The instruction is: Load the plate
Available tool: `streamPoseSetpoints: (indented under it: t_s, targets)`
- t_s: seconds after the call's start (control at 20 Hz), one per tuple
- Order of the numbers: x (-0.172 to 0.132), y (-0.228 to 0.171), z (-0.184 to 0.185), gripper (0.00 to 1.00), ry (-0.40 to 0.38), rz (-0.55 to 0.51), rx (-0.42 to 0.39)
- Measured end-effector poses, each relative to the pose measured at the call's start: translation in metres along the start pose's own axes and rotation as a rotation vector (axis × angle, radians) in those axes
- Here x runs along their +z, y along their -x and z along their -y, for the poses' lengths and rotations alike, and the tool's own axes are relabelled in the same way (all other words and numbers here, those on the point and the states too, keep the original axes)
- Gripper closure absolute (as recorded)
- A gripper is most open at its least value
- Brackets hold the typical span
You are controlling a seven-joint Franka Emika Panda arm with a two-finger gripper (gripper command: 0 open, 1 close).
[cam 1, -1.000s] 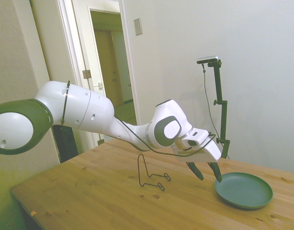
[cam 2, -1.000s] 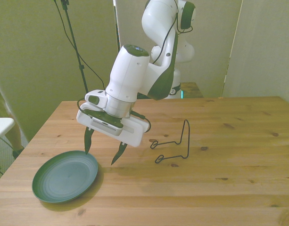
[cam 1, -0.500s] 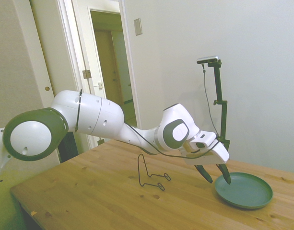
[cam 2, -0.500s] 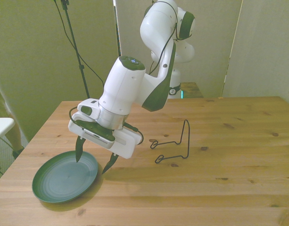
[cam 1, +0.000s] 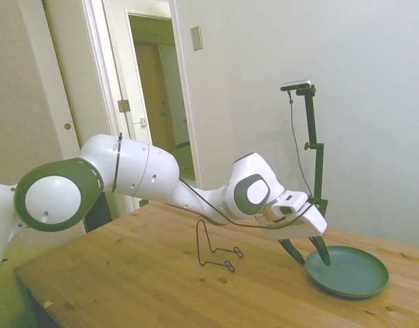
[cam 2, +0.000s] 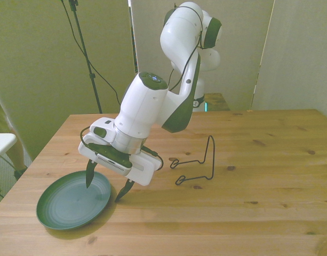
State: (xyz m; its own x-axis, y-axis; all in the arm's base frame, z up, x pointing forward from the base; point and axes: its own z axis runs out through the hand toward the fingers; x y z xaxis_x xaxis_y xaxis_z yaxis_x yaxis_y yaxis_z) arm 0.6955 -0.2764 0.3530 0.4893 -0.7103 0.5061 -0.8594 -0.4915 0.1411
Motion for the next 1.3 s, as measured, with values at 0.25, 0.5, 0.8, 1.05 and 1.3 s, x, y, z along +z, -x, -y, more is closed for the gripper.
streamPoseSetpoints:
  t_s: [0.25, 0.5, 0.8, 1.05, 1.3]
  targets:
    - [0.002, 0.0, 0.002, 1.0, 0.03, 0.005, -0.005]
    - [0.005, 0.002, 0.004, 1.0, 0.04, 0.006, -0.013]
    - [0.009, 0.005, 0.005, 1.0, 0.047, 0.007, -0.02]
    - [0.013, 0.006, 0.005, 1.0, 0.052, 0.01, -0.022]
    - [0.015, 0.005, 0.002, 1.0, 0.057, 0.007, -0.022]
